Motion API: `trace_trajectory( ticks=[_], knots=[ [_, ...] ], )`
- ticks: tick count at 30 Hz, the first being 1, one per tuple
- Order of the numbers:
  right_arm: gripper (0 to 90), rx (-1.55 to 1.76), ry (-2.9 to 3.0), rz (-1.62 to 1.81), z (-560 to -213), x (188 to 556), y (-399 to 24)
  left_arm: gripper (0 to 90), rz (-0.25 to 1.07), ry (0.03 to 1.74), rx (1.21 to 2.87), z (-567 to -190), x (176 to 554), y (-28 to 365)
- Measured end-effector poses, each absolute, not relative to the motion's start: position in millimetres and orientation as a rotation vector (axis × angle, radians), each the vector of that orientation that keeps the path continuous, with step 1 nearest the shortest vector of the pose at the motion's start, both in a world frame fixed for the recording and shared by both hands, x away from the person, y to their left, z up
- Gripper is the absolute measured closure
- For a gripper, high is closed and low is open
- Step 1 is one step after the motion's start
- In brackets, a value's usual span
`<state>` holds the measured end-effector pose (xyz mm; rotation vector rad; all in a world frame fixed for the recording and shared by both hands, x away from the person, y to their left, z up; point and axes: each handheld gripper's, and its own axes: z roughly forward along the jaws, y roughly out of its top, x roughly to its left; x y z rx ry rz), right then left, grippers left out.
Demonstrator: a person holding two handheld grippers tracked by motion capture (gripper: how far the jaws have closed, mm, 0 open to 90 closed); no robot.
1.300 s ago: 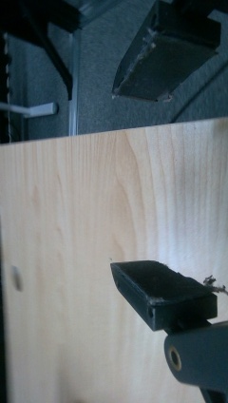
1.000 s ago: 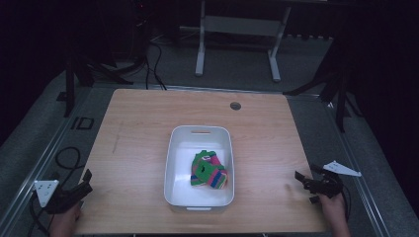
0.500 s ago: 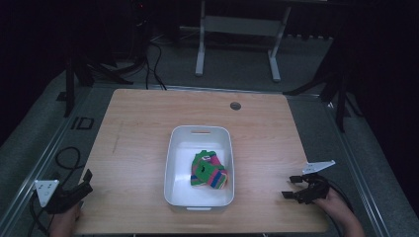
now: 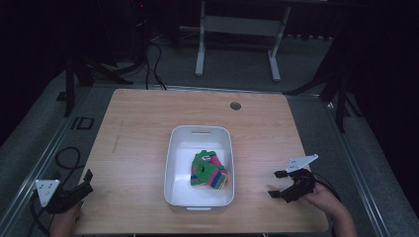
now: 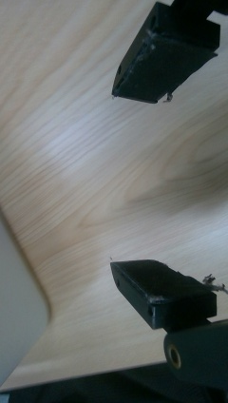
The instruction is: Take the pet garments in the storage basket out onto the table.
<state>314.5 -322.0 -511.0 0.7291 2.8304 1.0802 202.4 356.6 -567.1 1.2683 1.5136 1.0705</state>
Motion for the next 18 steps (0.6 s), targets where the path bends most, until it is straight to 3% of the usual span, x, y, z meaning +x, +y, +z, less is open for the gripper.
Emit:
trace_trajectory(
  ticks=[18],
  knots=[
    [14.4,0.455,2.855,1.079,-446,330,-246,0.9,1.065,1.513,1.266,-567,202,357]
  ],
)
